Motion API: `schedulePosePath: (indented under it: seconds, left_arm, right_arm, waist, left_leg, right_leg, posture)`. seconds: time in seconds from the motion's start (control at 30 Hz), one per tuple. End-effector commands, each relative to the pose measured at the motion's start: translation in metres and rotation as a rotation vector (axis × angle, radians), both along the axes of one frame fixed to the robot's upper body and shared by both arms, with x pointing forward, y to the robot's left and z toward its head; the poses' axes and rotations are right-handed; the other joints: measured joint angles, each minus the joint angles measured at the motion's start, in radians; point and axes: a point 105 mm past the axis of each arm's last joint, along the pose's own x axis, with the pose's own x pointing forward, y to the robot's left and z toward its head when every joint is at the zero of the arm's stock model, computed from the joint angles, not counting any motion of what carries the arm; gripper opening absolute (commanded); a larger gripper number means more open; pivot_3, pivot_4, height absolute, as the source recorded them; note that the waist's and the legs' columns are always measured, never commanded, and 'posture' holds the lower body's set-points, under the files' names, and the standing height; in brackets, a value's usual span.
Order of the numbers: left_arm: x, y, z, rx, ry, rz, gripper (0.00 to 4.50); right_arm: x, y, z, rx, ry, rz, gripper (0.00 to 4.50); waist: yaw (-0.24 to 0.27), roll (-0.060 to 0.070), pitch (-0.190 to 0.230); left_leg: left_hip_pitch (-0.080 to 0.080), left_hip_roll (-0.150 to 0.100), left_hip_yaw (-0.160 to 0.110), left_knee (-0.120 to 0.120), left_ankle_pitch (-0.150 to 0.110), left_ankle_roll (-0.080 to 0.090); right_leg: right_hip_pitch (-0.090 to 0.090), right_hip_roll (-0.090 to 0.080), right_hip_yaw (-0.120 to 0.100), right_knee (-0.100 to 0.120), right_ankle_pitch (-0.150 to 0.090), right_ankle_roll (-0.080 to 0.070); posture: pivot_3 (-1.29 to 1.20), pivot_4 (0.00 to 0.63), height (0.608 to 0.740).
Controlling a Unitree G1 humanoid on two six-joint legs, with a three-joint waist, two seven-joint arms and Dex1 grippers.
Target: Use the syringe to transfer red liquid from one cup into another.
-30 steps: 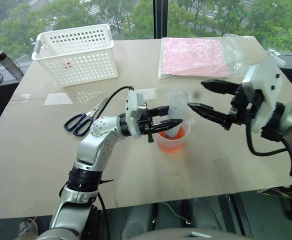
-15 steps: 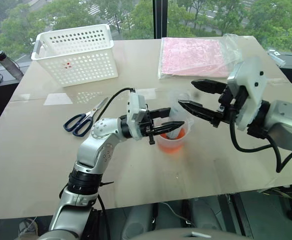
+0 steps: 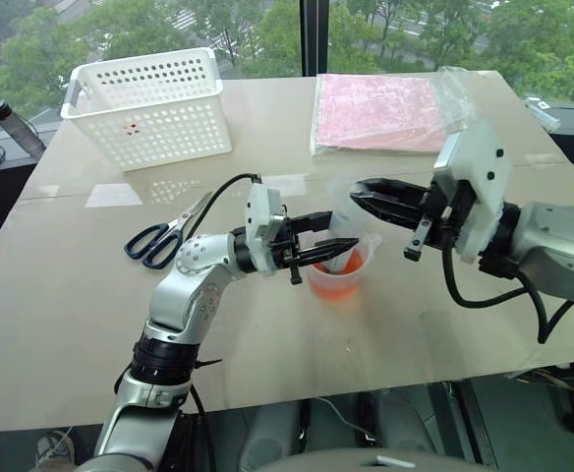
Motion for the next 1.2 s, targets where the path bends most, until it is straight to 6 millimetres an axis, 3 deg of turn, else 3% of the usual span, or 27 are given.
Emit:
schedulePosePath:
  seconds: [0.03,0.37,0.63,1.2]
  left_arm:
    - [-0.009,-0.002,-0.001,0.002,-0.006,-0.047,1.41]
    - [-0.010,-0.001,-0.007,0.031,0.019,-0.055,1.41]
    - [-0.014,-0.002,-0.006,0.039,0.028,-0.070,1.41]
    - [-0.015,-0.005,-0.001,0.050,0.031,-0.095,1.41]
  right_arm:
    - [0.006,-0.005,0.021,0.028,-0.099,-0.038,0.04]
    - [0.008,-0.006,0.035,0.035,-0.142,-0.010,0.04]
    - [0.014,-0.019,0.054,0.041,-0.182,-0.041,0.04]
    - [0.014,-0.029,0.063,0.044,-0.198,-0.059,0.04]
  waist:
    - [0.000,0.000,0.000]
    - [0.000,0.000,0.000]
    - [0.000,0.000,0.000]
    - [0.000,0.000,0.000]
  left_leg:
    - [0.000,0.000,0.000,0.000,0.000,0.000]
    - [0.000,0.000,0.000,0.000,0.000,0.000]
    - [0.000,0.000,0.000,-0.001,0.000,0.001]
    - [-0.002,0.000,0.000,-0.001,0.000,0.001]
  right_leg:
    - [0.000,0.000,0.000,0.000,0.000,0.000]
    - [0.000,0.000,0.000,0.000,0.000,0.000]
    - [0.000,0.000,0.000,-0.001,0.000,0.000]
    - [-0.003,-0.001,0.000,-0.001,0.000,0.000]
  posture:
    - [0.00,0.150,0.740]
    - [0.00,0.150,0.740]
    - [0.00,0.150,0.740]
    - [0.00,0.150,0.740]
